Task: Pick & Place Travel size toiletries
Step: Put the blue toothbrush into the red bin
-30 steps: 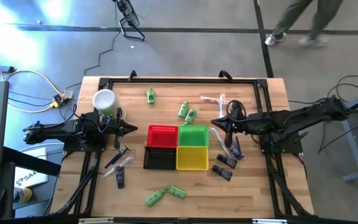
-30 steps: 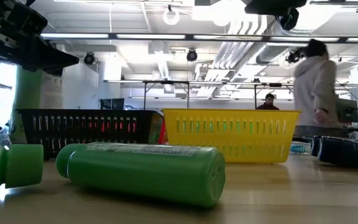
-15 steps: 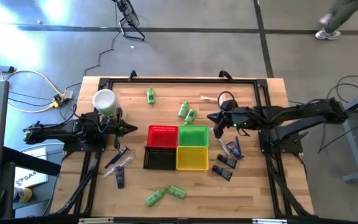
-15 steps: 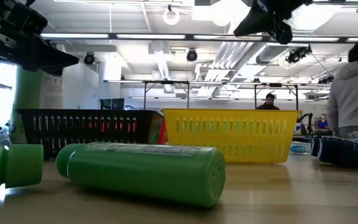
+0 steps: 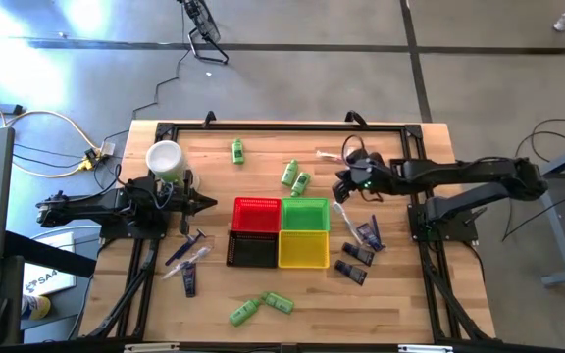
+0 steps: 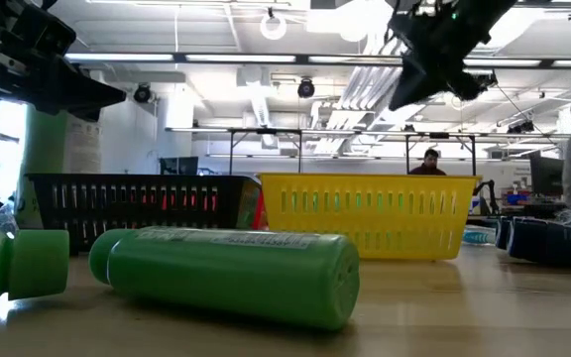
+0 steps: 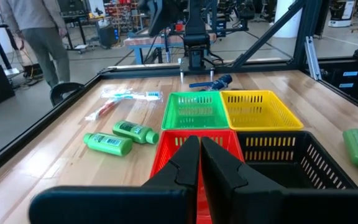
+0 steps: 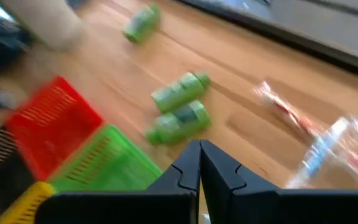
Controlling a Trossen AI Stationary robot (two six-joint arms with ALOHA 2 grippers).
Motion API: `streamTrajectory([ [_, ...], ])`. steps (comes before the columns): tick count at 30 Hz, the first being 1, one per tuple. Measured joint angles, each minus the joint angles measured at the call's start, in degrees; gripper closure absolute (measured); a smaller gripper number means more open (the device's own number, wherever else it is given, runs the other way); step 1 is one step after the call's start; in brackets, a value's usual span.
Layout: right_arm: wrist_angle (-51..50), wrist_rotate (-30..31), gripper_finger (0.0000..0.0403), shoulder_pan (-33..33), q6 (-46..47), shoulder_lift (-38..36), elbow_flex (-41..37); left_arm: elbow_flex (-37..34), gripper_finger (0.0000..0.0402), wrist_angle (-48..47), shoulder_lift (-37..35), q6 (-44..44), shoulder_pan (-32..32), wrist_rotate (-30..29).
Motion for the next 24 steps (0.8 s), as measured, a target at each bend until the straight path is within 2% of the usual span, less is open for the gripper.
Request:
streamTrajectory([
  [12,2.53,-1.4,0.0401,-1.35,-0.42,4.27,0.11,-0.05,0.0389,0.44,0.01,0.01,0.01,0.0],
  [24,2.66,-1.23,0.0401,-1.38,-1.11,4.36,0.11,-0.05,0.0389,0.53,-0.01,0.01,0.0,0.01],
])
